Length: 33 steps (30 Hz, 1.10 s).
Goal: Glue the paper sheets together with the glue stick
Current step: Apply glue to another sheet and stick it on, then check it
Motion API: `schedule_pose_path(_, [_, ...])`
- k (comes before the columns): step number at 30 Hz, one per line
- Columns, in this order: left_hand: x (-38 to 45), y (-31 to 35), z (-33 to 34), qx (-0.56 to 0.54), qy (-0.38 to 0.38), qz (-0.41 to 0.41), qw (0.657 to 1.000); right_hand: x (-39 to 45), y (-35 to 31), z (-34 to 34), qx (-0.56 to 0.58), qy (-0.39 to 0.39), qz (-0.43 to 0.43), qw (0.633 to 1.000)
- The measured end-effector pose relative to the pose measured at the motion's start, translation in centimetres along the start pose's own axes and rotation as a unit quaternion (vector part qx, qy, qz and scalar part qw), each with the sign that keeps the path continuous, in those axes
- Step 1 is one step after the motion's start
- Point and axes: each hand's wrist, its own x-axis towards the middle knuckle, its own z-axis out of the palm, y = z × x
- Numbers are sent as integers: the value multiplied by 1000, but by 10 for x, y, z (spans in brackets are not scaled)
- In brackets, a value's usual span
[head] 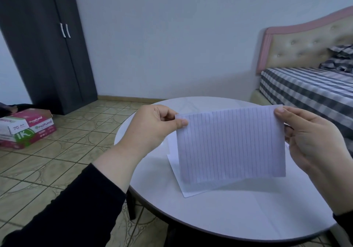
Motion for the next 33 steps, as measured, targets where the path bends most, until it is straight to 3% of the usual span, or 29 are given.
schedule_pose_path(11, [-4, -18, 5, 101, 23, 104, 989, -4, 23, 4, 39, -60, 6, 997])
schedule_pose_path(18, [-1, -28, 9, 101, 34, 151, 983, 0, 31, 2, 34, -35, 13, 999])
schedule_pose_path(29, [1, -41, 16, 149, 54, 185, 970, 4, 36, 0, 29, -15, 20, 999])
schedule_pose_path(33, [2, -41, 20, 107, 56, 152, 981, 4, 37, -1, 20, -11, 25, 999])
